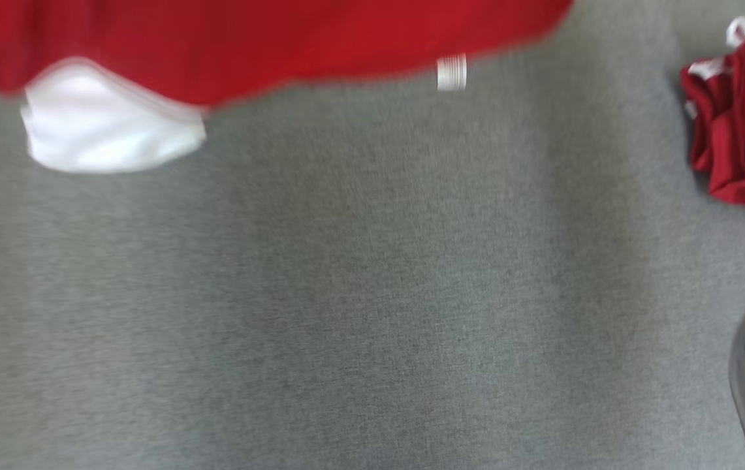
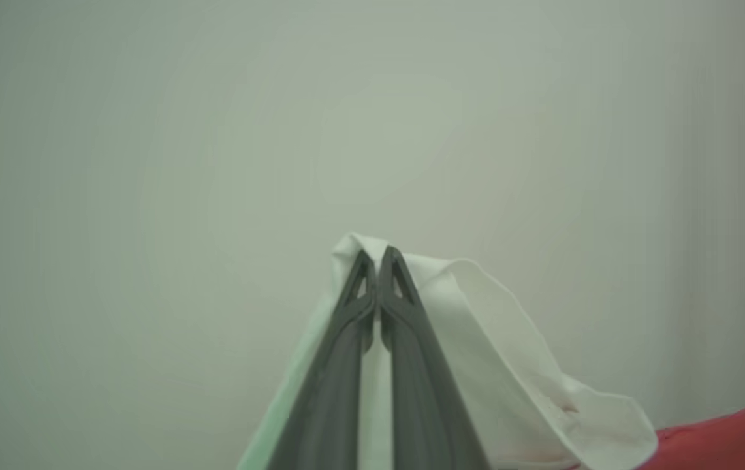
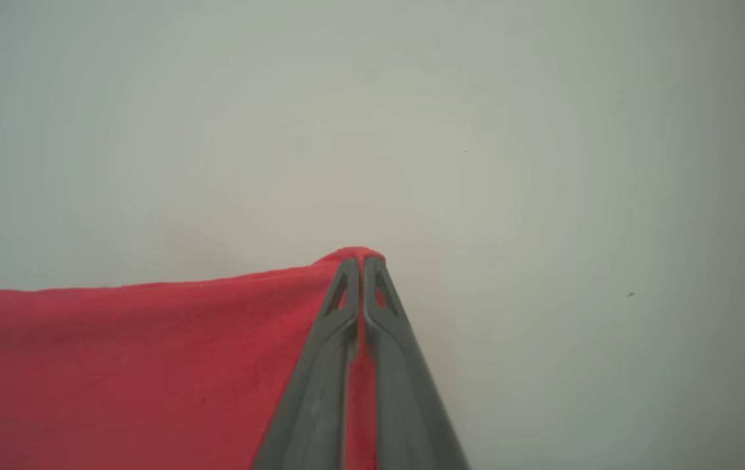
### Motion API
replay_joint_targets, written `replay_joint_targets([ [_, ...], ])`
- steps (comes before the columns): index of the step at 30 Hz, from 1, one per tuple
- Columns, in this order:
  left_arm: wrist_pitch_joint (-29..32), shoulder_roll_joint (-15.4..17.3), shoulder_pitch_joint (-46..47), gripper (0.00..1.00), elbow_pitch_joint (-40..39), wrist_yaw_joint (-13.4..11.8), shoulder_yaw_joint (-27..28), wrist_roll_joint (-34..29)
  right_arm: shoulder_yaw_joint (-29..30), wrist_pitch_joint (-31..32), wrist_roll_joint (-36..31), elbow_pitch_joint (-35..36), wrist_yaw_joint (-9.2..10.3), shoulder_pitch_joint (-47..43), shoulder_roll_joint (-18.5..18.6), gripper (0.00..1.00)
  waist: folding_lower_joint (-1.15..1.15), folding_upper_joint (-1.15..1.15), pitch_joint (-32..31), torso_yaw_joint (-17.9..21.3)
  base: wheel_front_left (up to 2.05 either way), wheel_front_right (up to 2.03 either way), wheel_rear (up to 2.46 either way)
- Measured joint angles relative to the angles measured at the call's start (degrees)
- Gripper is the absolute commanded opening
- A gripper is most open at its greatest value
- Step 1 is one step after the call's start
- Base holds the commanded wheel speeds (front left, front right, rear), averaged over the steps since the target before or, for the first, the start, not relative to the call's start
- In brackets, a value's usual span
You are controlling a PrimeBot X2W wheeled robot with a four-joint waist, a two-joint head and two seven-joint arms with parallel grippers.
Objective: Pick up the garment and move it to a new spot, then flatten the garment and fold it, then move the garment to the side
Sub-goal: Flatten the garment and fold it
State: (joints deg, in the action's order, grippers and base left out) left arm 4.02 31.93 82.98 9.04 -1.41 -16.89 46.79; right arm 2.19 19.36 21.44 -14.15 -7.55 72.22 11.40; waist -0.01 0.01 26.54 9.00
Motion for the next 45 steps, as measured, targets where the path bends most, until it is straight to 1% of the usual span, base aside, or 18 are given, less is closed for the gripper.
replay_joint_targets([
  [2, -2.8, 0.02, 2.13, 0.0, 2.66, 0.37, -0.51, -2.38, 0.35, -3.8, -1.92, -3.37, 0.0, 3.01, -1.26, 0.0, 0.0, 0.01, 1.96, 0.61, 0.0, 0.0, 0.0],
  [5, -7.97, -1.29, 7.15, 0.0, 4.99, 0.92, -0.23, -4.71, 1.65, -10.36, -5.5, -7.44, 0.0, 7.36, -2.35, 0.0, -0.02, 0.01, 4.4, 1.69, 0.0, 0.0, 0.0],
  [7, -11.65, -2.65, 11.77, 0.0, 6.06, 2.61, -0.07, -5.58, 3.31, -14.83, -7.77, -9.47, 0.0, 10.37, -2.7, 0.0, -0.01, 0.01, 5.69, 2.46, 0.0, 0.0, 0.0],
  [8, -15.68, -5.36, 18.65, 0.0, 6.54, 5.15, -0.13, -5.76, 3.93, -19.98, -11.96, -11.48, 0.0, 14.23, -1.88, 0.0, 0.0, 0.0, 7.36, 3.41, 0.0, 0.0, 0.0],
  [11, -17.45, -7.73, 21.41, 0.0, 6.84, 7.0, -0.89, -5.12, 3.37, -22.51, -15.75, -13.79, 0.0, 15.83, -0.08, 0.0, 0.01, 0.0, 9.47, 3.89, 0.0, 0.0, 0.0],
  [14, -17.75, -6.34, 19.31, 0.0, 7.22, 7.65, -3.19, -6.81, 1.25, -23.39, -17.71, -15.56, 0.0, 15.16, 1.68, 0.0, 0.01, 0.0, 11.17, 3.81, 0.0, 0.0, 0.0],
  [16, -18.03, -6.16, 17.47, 0.0, 7.59, 7.9, -3.1, -6.88, 0.67, -23.4, -17.77, -16.56, 0.0, 14.19, 2.08, 0.0, 0.01, 0.0, 11.74, 3.74, 0.0, 0.0, 0.0],
  [18, -18.36, -5.27, 13.76, 0.0, 8.38, 7.88, -2.97, -7.66, -0.91, -23.74, -18.48, -18.46, 0.0, 11.23, 2.68, 0.0, 0.01, 0.0, 12.78, 3.55, 0.0, 0.0, 0.0],
  [20, -18.82, -5.57, 7.01, 0.0, 8.7, 6.32, -0.35, -7.12, -2.33, -24.18, -18.06, -20.8, 0.0, 7.28, 3.16, 0.0, -0.01, 0.0, 13.82, 2.97, 0.0, 0.0, 0.0],
  [21, -18.82, -5.57, 7.01, 0.0, 8.7, 6.32, -0.35, -7.12, -2.33, -24.18, -18.06, -20.8, 0.0, 7.28, 3.16, 0.0, -0.01, 0.0, 13.82, 2.97, 0.0, 0.0, 0.0],
  [24, -18.93, -6.13, -1.04, 0.0, 7.7, 5.38, 1.42, -5.87, -4.07, -23.68, -16.97, -21.62, 0.0, 4.07, 4.21, 0.0, 0.01, 0.0, 13.81, 2.18, 0.0, 0.0, 0.0],
  [25, -18.97, -5.87, -3.95, 0.0, 7.11, 5.44, 1.15, -5.84, -4.85, -23.35, -16.14, -21.52, 0.0, 2.7, 4.37, 0.0, 0.0, 0.0, 13.55, 1.98, 0.0, 0.0, 0.0],
  [28, -18.98, -6.89, -14.75, 0.0, 4.28, 4.14, 1.81, -4.11, -6.09, -22.2, -13.1, -20.75, 0.0, -1.89, 5.04, 0.0, 0.0, 0.0, 12.16, 1.4, 0.0, 0.0, 0.0],
  [33, -18.98, -7.68, -32.4, 0.0, -2.45, 0.78, 1.9, -2.5, -5.76, -20.05, -8.51, -17.0, 0.0, -9.96, 5.66, 0.0, 0.02, -0.01, 7.98, 0.29, 0.0, 0.0, 0.0],
  [36, -18.98, -9.31, -43.33, 0.0, -5.25, -1.19, 2.1, -0.85, -4.64, -17.75, -7.2, -14.38, 0.0, -16.77, 5.47, 0.0, 0.03, -0.02, 4.87, -0.47, 0.0, 0.0, 0.0],
  [38, -18.94, -10.06, -50.03, 0.0, -6.22, -1.97, 1.22, -0.24, -3.92, -13.96, -6.44, -12.76, 0.0, -21.5, 5.25, 0.0, 0.03, -0.01, 2.62, -0.97, 0.0, 0.0, 0.0],
  [41, -16.62, -10.28, -58.62, 0.0, -7.09, -1.7, -1.9, 0.98, -3.52, -8.12, -6.52, -8.57, 0.0, -30.0, 4.67, 0.0, 0.04, -0.02, -0.9, -1.7, 0.0, 0.0, 0.0],
  [45, -14.54, -10.25, -67.56, 0.0, -5.93, -2.36, -3.19, 3.64, -3.53, -1.74, -6.48, -2.0, 0.0, -40.65, 2.36, 0.0, 0.04, -0.02, -5.59, -2.54, 0.0, 0.0, 0.0],
])
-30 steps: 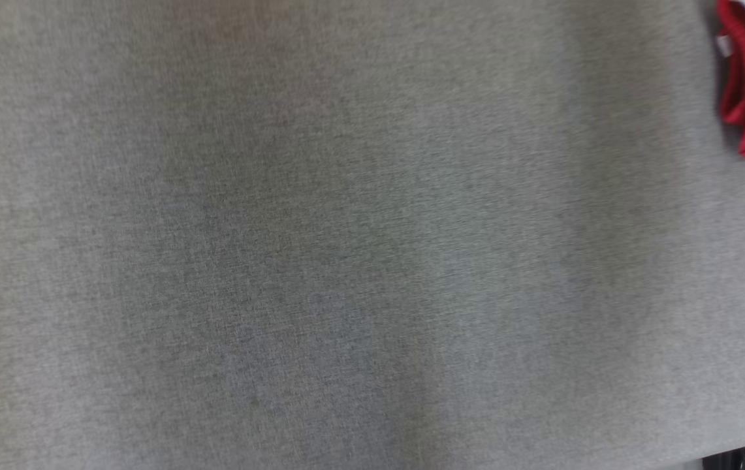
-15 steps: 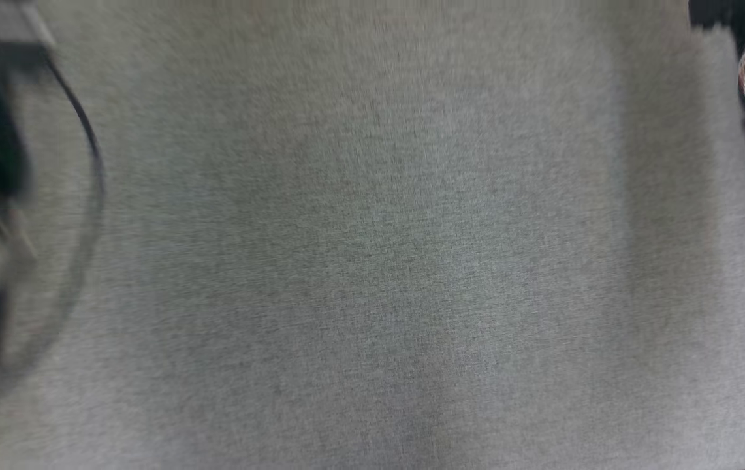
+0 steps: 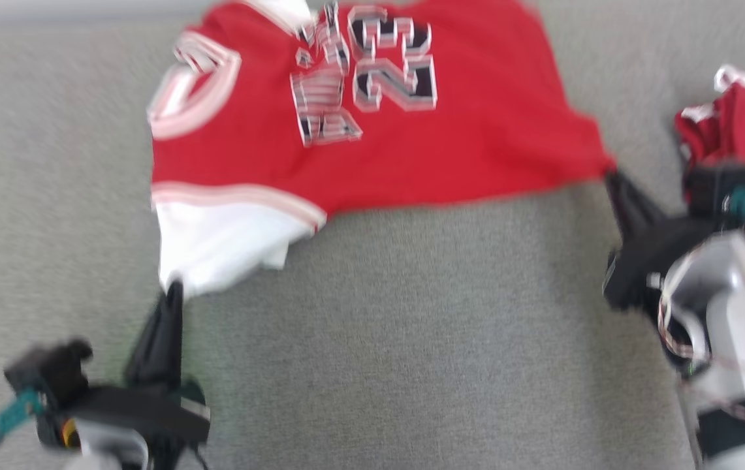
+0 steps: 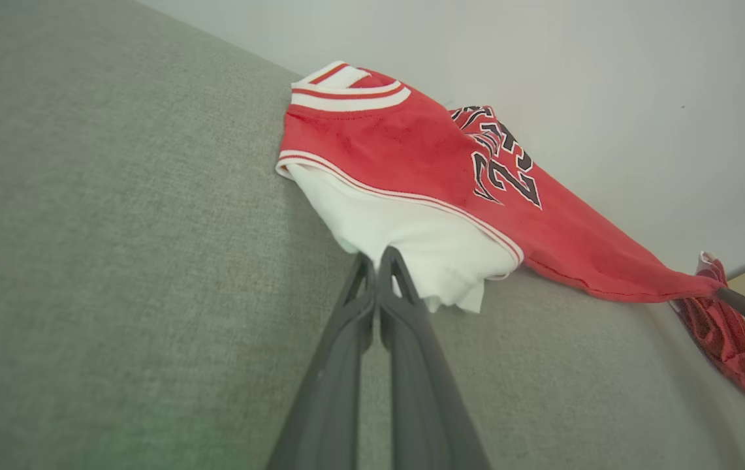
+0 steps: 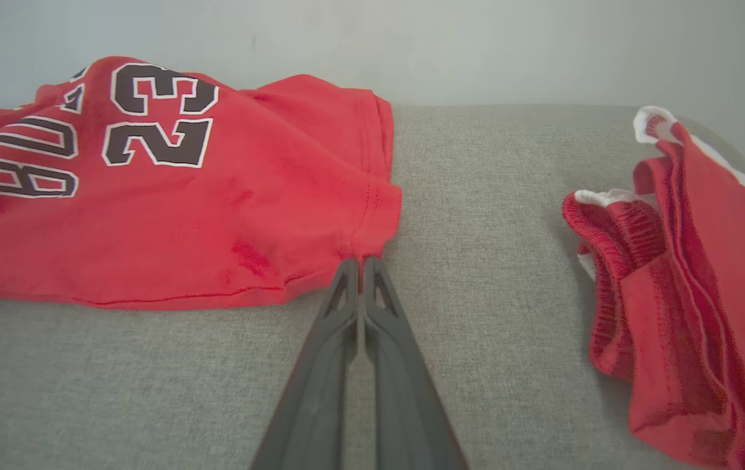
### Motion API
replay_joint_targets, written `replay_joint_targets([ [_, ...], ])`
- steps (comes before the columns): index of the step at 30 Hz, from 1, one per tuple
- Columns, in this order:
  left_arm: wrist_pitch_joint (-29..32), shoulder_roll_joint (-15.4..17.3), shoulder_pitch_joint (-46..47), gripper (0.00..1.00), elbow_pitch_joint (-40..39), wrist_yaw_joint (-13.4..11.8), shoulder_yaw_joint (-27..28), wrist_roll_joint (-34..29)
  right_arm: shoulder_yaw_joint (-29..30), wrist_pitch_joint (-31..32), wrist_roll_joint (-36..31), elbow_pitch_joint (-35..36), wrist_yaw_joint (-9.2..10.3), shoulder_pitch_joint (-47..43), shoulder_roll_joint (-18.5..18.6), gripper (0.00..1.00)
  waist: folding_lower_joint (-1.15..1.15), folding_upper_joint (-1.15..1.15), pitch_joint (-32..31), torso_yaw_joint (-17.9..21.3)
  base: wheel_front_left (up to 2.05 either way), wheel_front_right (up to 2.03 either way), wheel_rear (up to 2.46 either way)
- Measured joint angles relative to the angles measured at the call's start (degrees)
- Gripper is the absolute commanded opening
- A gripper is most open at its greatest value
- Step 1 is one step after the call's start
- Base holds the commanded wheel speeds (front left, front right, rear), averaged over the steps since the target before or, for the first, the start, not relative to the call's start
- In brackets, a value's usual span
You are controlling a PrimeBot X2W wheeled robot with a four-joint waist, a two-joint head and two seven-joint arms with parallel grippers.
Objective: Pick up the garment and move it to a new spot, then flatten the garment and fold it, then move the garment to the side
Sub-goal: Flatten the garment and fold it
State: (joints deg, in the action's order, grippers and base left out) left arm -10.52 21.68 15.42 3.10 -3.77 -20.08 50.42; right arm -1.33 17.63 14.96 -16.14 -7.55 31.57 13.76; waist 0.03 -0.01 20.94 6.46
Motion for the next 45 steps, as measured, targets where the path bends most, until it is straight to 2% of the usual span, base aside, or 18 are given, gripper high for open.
replay_joint_targets([
  [6, 1.13, -2.27, -9.29, 0.0, -1.92, 0.32, 0.14, 6.69, 3.26, 5.58, -0.56, 8.43, 0.0, -11.84, -2.26, 0.0, 0.0, 0.0, -6.26, -0.93, 0.0, 0.0, 0.0],
  [9, 2.85, -3.7, -13.07, 0.0, -4.45, 1.4, 0.47, 11.68, 5.25, 7.24, -0.94, 11.71, 0.0, -15.52, -3.64, 0.0, -0.01, 0.0, -8.81, -1.42, 0.0, 0.0, 0.0],
  [14, 8.24, -4.41, -17.58, 0.0, -8.57, 3.03, 0.46, 20.31, 7.78, 10.96, -1.83, 13.21, 0.0, -20.75, -4.85, 0.0, -0.01, 0.0, -11.92, -2.42, 0.0, 0.0, 0.0],
  [19, 13.43, -2.57, -22.43, 0.0, -11.74, 3.23, 0.04, 25.41, 9.91, 14.36, -2.6, 14.04, 0.0, -24.76, -5.82, 0.0, -0.02, 0.0, -13.68, -3.43, 0.0, 0.0, 0.0],
  [25, 16.46, -1.81, -25.04, 0.0, -13.92, 2.63, 0.25, 29.47, 12.95, 17.68, -4.33, 17.06, 0.0, -28.95, -6.95, 0.0, -0.03, 0.01, -14.76, -4.2, 0.0, 0.0, 0.0],
  [33, 22.27, 2.12, -29.81, 0.0, -17.5, 1.63, 0.19, 34.42, 15.59, 19.83, -5.24, 18.93, 0.0, -31.98, -8.35, 0.0, -0.03, 0.02, -14.71, -4.29, 0.0, 0.0, 0.0],
  [40, 21.52, 3.55, -32.13, 0.0, -19.42, 0.98, 3.37, 35.89, 17.78, 21.36, -6.97, 19.47, 0.0, -33.1, -9.39, 0.0, -0.03, 0.01, -14.29, -4.52, 0.0, 0.0, 0.0],
  [45, 21.17, 4.45, -33.2, 0.0, -19.86, -0.74, 3.76, 35.29, 17.84, 23.01, -7.4, 20.14, 0.0, -34.28, -9.78, 0.0, -0.03, 0.01, -14.21, -4.53, 0.0, 0.0, 0.0],
])
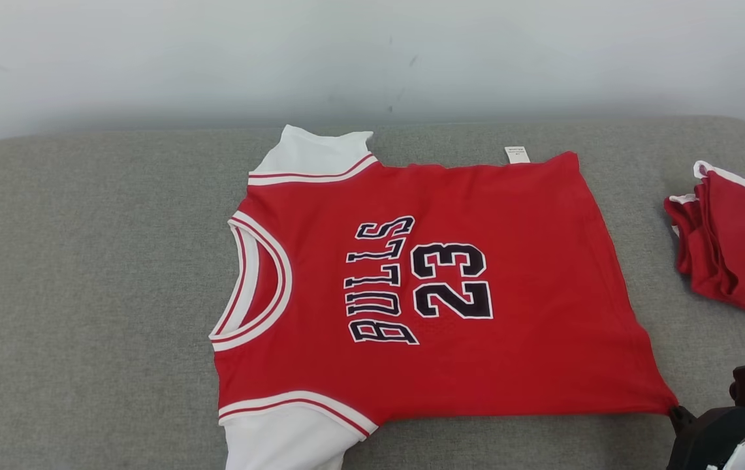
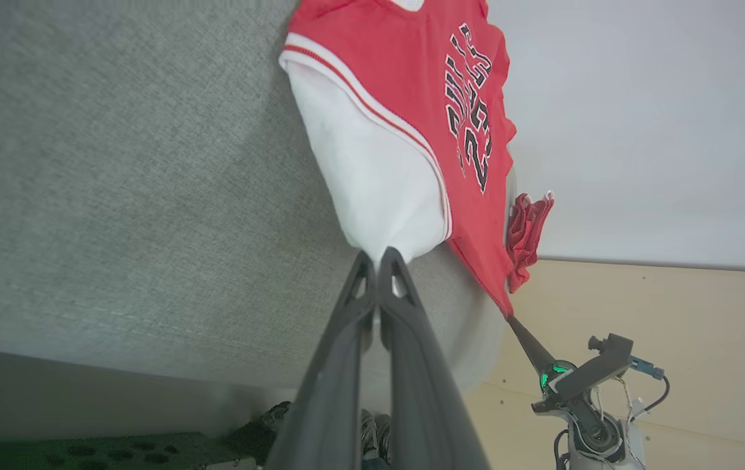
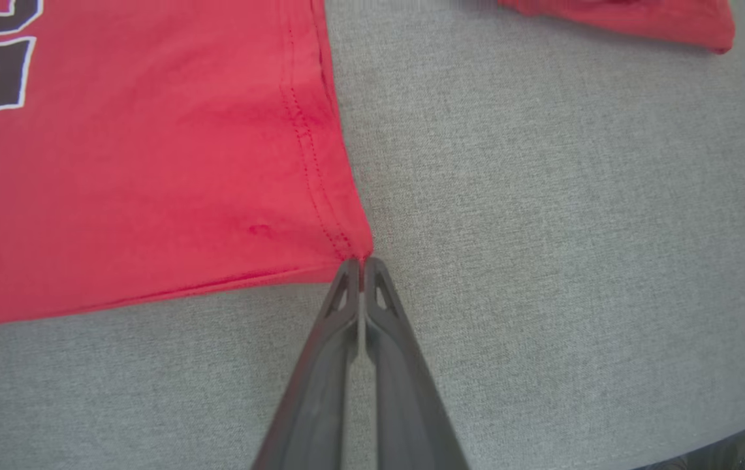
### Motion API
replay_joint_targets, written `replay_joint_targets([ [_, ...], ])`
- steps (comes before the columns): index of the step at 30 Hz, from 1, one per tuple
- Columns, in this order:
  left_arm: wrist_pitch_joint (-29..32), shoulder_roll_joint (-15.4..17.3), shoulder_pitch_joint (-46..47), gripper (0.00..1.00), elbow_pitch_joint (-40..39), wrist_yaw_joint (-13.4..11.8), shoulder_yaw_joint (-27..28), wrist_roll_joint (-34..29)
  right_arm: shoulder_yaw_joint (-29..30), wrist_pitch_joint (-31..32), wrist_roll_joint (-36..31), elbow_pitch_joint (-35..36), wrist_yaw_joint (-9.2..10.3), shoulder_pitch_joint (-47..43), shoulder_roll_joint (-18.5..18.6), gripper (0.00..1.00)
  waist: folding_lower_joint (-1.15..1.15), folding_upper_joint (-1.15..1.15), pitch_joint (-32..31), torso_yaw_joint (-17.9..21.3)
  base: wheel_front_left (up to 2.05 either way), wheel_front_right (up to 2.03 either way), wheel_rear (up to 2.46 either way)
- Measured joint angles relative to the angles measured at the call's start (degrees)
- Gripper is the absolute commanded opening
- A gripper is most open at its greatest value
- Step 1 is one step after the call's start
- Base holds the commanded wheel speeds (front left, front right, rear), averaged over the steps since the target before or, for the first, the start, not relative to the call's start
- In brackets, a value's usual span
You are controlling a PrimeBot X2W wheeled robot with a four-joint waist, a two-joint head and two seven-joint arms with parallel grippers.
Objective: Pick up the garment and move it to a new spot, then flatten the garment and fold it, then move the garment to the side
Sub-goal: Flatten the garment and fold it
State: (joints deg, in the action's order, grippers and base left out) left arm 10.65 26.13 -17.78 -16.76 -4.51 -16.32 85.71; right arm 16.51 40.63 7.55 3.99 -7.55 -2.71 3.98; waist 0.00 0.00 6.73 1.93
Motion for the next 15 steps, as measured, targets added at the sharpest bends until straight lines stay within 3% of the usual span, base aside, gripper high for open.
replay_joint_targets([
  [8, -3.78, -2.35, 3.69, 0.0, -1.54, 2.54, 2.76, -0.35, -1.47, -3.19, 3.83, 2.59, 0.0, 1.71, -0.55, 0.0, 0.0, 0.0, 0.96, 0.52, 0.0, 0.0, 0.0],
  [15, -5.37, -4.08, 10.94, 0.0, 0.45, 2.25, 2.43, -3.35, -2.61, -6.21, 8.15, 3.59, 0.0, 5.26, -0.81, 0.0, 0.0, 0.01, 1.85, 0.41, 0.0, 0.0, 0.0],
])
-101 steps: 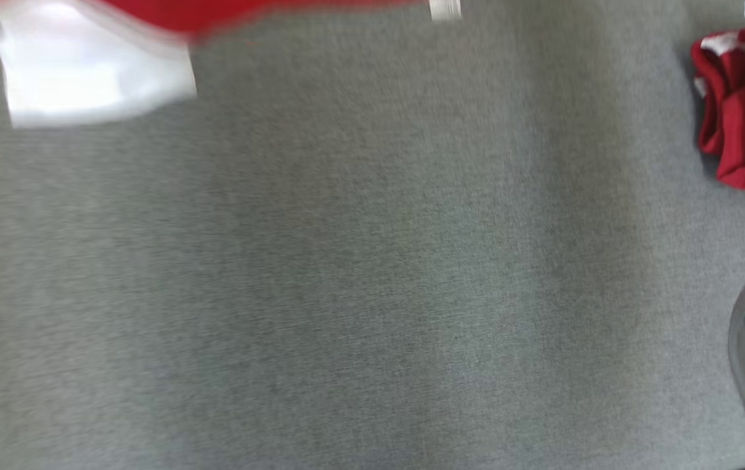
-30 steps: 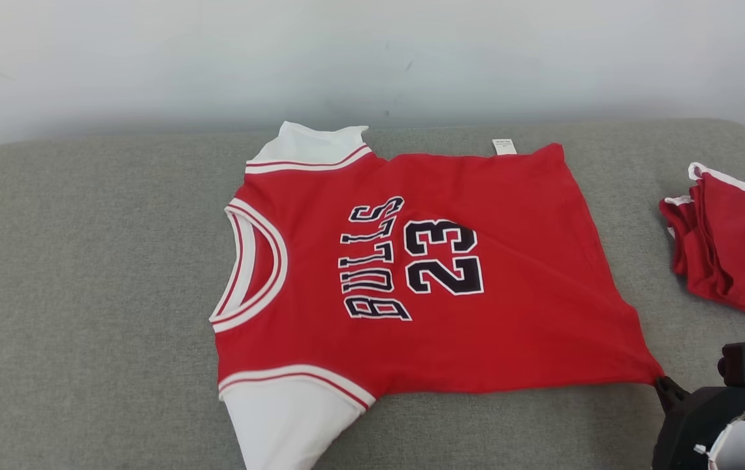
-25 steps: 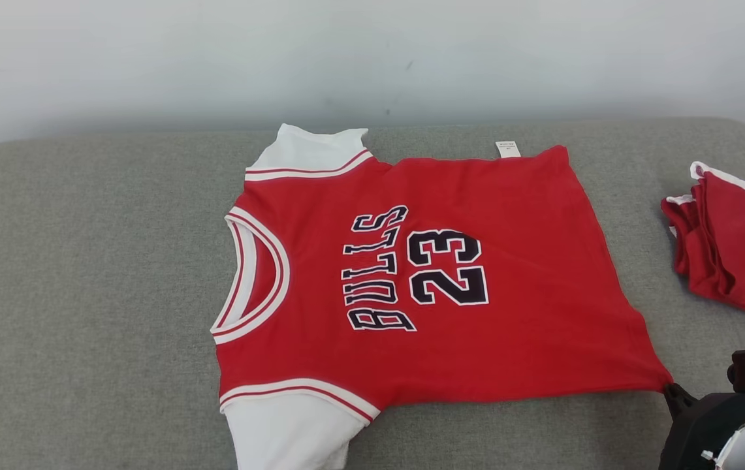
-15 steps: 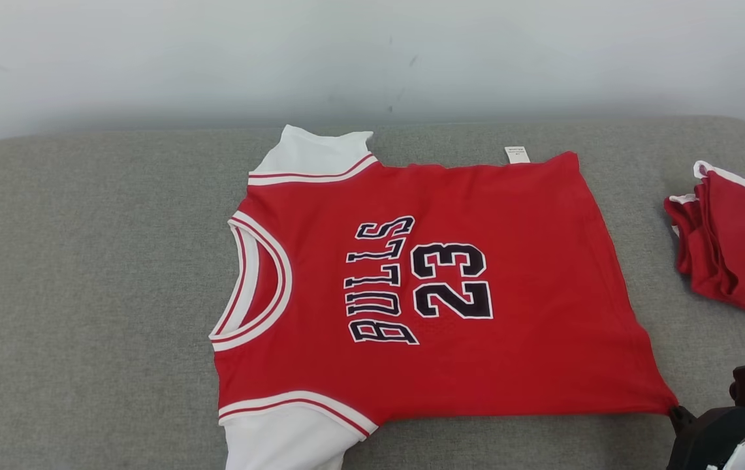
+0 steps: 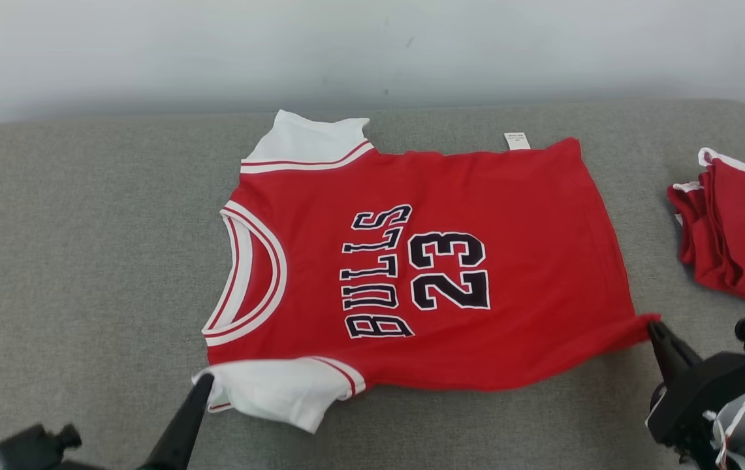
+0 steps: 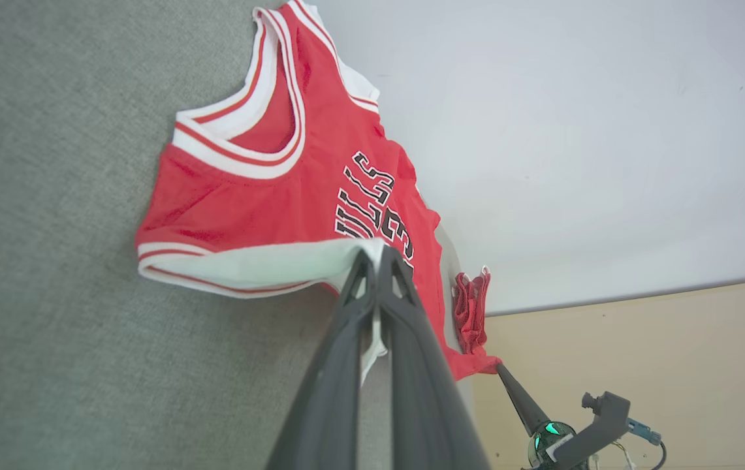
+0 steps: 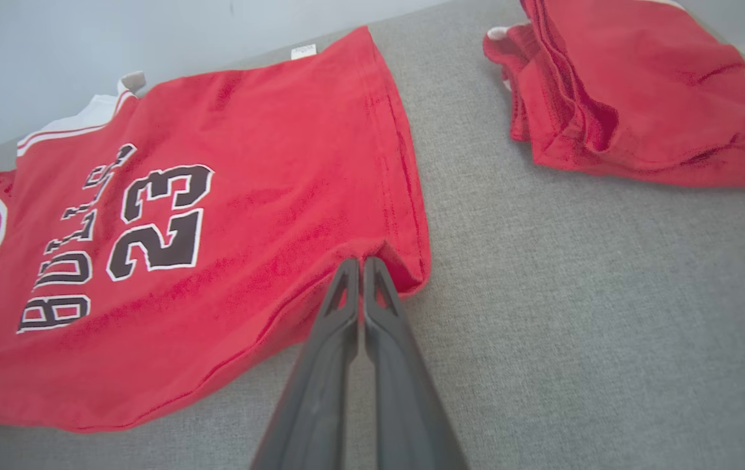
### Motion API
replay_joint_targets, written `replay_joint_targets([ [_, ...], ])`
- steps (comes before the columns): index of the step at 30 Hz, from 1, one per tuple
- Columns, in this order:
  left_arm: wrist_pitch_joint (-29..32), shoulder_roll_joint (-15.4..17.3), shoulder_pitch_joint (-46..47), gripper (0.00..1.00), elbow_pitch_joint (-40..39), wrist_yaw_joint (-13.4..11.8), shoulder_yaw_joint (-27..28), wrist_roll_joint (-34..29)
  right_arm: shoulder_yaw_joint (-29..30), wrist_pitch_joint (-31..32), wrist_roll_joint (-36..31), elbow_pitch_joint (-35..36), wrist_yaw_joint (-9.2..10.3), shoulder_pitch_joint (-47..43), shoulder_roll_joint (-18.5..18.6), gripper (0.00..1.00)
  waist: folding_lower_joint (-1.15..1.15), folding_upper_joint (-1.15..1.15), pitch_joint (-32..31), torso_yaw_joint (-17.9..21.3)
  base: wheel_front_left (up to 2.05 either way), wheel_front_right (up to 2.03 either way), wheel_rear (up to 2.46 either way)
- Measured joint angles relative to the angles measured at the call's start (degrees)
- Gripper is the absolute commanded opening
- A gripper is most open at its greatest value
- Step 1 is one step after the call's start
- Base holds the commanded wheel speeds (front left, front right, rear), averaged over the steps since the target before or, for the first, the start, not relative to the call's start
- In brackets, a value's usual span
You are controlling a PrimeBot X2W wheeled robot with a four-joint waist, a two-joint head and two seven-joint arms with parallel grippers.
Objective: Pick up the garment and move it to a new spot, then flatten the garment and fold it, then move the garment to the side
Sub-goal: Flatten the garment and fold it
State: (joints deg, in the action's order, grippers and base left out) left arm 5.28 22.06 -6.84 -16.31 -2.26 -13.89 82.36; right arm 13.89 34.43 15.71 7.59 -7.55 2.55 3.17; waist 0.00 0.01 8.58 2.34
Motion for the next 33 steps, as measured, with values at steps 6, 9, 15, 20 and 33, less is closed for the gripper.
replay_joint_targets([
  [6, -1.64, -2.36, 7.71, 0.0, 3.47, -0.42, -1.66, -3.59, -0.63, -2.77, 1.21, -0.74, 0.0, 4.47, 0.09, 0.0, 0.0, 0.0, 1.4, -0.28, 0.0, 0.0, 0.0],
  [9, -1.74, -3.77, 11.89, 0.0, 6.15, -1.09, -3.66, -6.05, -0.26, -4.71, 0.83, -2.4, 0.0, 7.04, 0.59, 0.0, 0.0, 0.0, 2.32, -0.58, 0.0, 0.0, 0.0],
  [15, -3.75, -5.69, 19.56, 0.0, 12.15, -3.41, -5.11, -11.35, 0.35, -9.09, -0.4, -6.35, 0.0, 12.26, 1.16, 0.0, -0.01, 0.0, 4.44, -1.18, 0.0, 0.0, 0.0],
  [20, -6.6, -7.11, 25.35, 0.0, 17.19, -3.76, -6.3, -15.75, 0.74, -10.76, -2.02, -10.31, 0.0, 14.32, 1.41, 0.0, -0.01, 0.0, 6.01, -2.04, 0.0, 0.0, 0.0],
  [33, -10.79, -8.83, 36.81, 0.0, 28.4, -2.27, -9.98, -24.15, 2.93, -11.43, -5.91, -15.21, 0.0, 17.62, 0.93, 0.0, 0.0, 0.0, 8.28, -2.63, 0.0, 0.0, 0.0],
])
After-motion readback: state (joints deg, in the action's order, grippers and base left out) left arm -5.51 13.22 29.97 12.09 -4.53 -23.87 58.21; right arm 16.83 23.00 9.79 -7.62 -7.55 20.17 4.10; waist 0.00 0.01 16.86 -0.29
